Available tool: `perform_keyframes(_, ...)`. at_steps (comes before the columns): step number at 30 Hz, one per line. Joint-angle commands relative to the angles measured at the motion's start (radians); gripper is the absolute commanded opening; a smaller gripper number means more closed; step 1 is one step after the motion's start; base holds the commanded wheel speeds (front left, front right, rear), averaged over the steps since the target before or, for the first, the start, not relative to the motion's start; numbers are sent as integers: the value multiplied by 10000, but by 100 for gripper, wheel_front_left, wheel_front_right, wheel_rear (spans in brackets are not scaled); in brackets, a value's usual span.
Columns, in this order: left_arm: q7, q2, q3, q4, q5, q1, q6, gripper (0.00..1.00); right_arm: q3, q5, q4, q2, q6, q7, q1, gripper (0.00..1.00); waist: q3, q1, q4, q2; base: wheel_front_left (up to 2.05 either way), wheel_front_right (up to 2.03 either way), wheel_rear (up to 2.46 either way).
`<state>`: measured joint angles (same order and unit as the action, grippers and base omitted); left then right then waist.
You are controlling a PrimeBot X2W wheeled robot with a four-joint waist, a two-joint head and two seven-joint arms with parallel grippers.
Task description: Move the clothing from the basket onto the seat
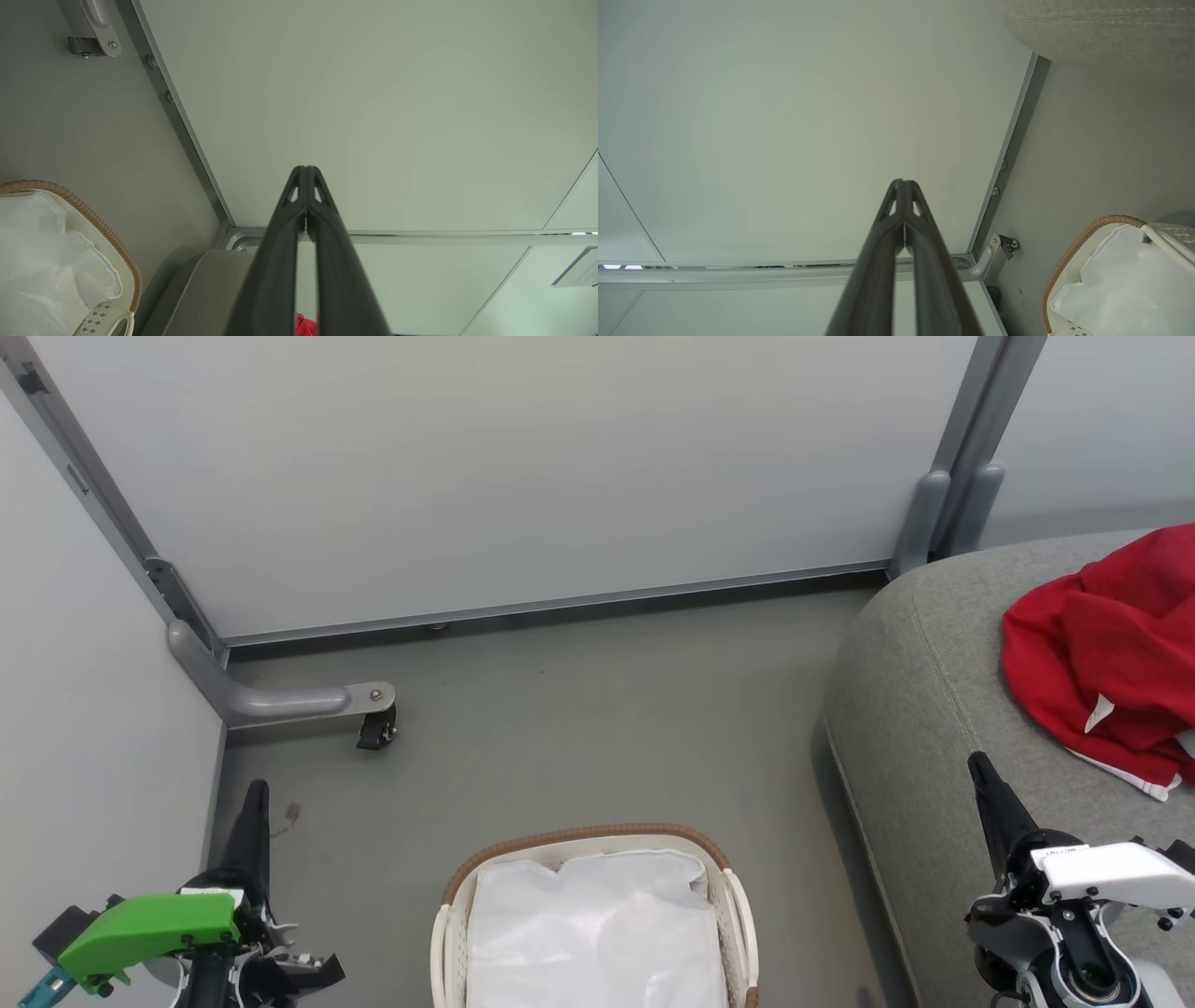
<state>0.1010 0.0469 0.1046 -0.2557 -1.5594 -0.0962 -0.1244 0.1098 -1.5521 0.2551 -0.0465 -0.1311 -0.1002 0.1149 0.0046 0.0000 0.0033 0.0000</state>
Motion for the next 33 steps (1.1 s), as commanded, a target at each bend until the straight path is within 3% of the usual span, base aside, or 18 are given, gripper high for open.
perform_keyframes(1,53,58,70,86,-190,-181,-77,0,38,-203,-77,-64,6,-70,-93,0,-3,0,-5,0,0,0,0)
perform_keyframes(8,174,60,128,138,-576,-201,-99,0,67,-659,-145,-66,7,-179,-117,0,-15,0,-33,0,0,0,0)
perform_keyframes(33,166,60,120,124,-550,-172,-92,0,62,-624,-134,-67,7,-177,-116,0,-15,0,-33,0,0,0,0)
